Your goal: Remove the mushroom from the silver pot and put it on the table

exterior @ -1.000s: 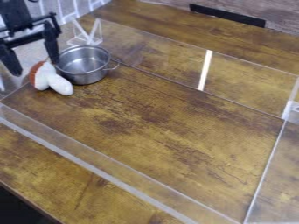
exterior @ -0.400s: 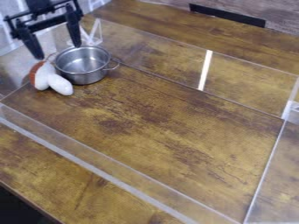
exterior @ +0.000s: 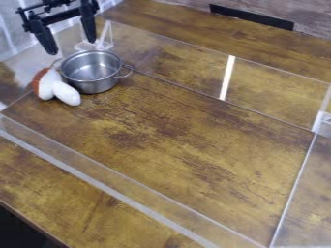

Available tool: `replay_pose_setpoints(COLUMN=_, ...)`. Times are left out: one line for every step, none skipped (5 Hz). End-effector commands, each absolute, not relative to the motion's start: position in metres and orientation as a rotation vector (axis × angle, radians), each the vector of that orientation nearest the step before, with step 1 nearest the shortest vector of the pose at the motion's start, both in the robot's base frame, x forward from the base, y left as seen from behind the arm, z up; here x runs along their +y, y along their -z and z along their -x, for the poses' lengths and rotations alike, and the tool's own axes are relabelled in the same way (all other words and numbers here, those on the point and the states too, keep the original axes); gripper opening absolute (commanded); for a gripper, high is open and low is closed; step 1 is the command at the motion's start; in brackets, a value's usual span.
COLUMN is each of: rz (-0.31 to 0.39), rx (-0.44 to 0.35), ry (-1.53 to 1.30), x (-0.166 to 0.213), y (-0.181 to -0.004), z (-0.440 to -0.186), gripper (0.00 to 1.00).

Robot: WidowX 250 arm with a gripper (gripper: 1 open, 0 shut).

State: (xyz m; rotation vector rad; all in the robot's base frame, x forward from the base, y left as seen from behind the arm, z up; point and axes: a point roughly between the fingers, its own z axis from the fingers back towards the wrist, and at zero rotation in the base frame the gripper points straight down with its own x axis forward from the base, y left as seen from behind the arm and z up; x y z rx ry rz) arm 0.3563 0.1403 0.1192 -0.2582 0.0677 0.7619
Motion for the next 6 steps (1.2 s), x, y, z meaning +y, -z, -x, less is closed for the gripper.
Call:
replay_pose_setpoints(rz=0.254, rx=-0.001, ry=-0.753, x=0.139, y=-0.137, z=-0.361, gripper=1.0)
replay_pose_setpoints(rz=0.255, rx=-0.007, ry=-0.791, x=0.141, y=-0.142, z=-0.371, gripper=1.0)
replay_pose_setpoints(rz=0.253, rx=-0.01, ry=-0.831, x=0.145, y=-0.142, z=-0.378, gripper=0.0)
replay_pose_setpoints(rz=0.247, rx=-0.007, ry=-0.802, x=0.154, y=-0.144, z=-0.389, gripper=0.0)
replay_pose_setpoints(rz=0.244, rx=-0.002, ry=-0.778, x=0.162, y=-0.149, z=-0.4, gripper=1.0)
replay_pose_setpoints(rz=0.239, rx=0.005, ry=-0.753, x=0.168, y=-0.153, z=-0.41, gripper=1.0)
